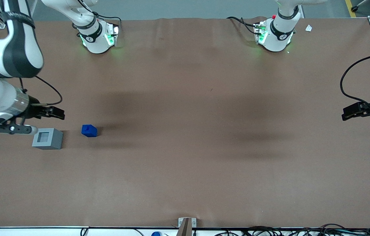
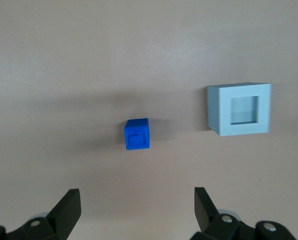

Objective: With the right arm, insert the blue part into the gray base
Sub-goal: 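Move the open right gripper over the blue cube, then lower the right gripper and close it on the blue cube, then lift the blue cube and carry it over the gray base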

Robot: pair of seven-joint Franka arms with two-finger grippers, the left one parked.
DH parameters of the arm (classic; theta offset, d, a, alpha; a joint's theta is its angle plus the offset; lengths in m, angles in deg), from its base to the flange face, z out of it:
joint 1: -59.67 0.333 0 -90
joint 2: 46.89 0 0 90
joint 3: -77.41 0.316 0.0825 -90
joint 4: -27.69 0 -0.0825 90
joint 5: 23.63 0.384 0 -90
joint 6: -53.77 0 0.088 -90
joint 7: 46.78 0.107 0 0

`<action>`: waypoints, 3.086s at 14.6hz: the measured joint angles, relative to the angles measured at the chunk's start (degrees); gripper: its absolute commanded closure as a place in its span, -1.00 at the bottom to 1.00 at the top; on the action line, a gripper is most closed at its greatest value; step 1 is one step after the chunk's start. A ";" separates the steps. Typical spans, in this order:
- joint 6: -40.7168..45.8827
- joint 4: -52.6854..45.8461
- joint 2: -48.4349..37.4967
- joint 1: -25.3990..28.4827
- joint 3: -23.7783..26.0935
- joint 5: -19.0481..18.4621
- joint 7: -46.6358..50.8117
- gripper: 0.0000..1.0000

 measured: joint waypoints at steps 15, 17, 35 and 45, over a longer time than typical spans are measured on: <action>-20.93 11.53 10.81 1.94 0.15 1.22 0.03 -0.55; -21.04 11.52 11.57 1.94 0.13 1.22 0.03 -0.49; -26.88 12.31 15.41 1.80 -0.25 1.22 0.03 0.98; -12.93 -0.83 13.07 -5.41 -1.01 1.22 -0.01 0.99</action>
